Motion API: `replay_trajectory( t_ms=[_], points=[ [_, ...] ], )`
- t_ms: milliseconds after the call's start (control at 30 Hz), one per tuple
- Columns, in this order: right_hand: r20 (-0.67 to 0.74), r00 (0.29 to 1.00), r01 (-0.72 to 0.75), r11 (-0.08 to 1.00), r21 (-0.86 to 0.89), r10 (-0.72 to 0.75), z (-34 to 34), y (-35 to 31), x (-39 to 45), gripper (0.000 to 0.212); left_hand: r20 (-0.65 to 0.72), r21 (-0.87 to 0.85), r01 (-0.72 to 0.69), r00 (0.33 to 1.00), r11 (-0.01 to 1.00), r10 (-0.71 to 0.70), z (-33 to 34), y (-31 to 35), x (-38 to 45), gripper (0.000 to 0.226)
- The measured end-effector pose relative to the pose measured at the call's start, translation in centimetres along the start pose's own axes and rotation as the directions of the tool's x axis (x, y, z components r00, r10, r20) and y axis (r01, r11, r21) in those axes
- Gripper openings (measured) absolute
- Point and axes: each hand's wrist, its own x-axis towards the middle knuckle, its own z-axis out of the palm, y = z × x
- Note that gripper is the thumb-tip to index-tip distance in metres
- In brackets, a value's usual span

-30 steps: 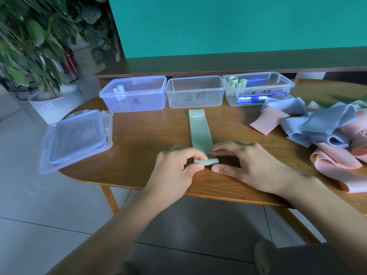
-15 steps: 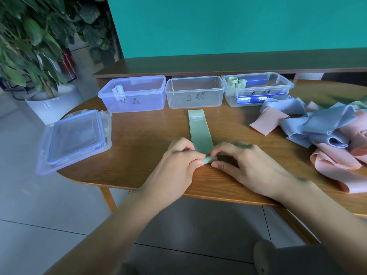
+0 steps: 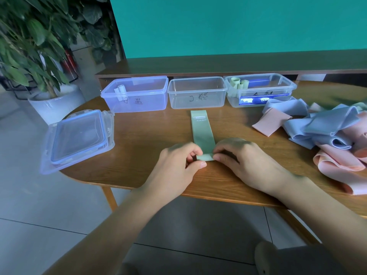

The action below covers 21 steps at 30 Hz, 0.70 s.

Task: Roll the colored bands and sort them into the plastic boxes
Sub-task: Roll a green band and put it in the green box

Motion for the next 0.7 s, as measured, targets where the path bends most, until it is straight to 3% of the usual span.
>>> replay_trajectory(
  t_ms=[300,567,700],
  points=[
    [-0.02,1.0,-0.011,0.99,-0.141,0.009,-0.1,-0.1,0.7,0.032,-0.042,0.013,-0.066,0.997,0.998,0.066,0.3,-0.8,1.3,0.019],
    [-0.078,0.996,0.033,0.999,-0.029,-0.035,0.1,0.4,0.8,0.019,-0.093,0.016,-0.096,0.991,0.995,0.097,0.4,-1.2,2.0,0.018],
    [-0.094,0.994,0.051,0.999,-0.004,-0.051,0.1,0.4,0.7,0.017,-0.045,-0.022,-0.093,0.995,0.995,0.092,0.1,-0.8,1.7,0.027]
  ],
)
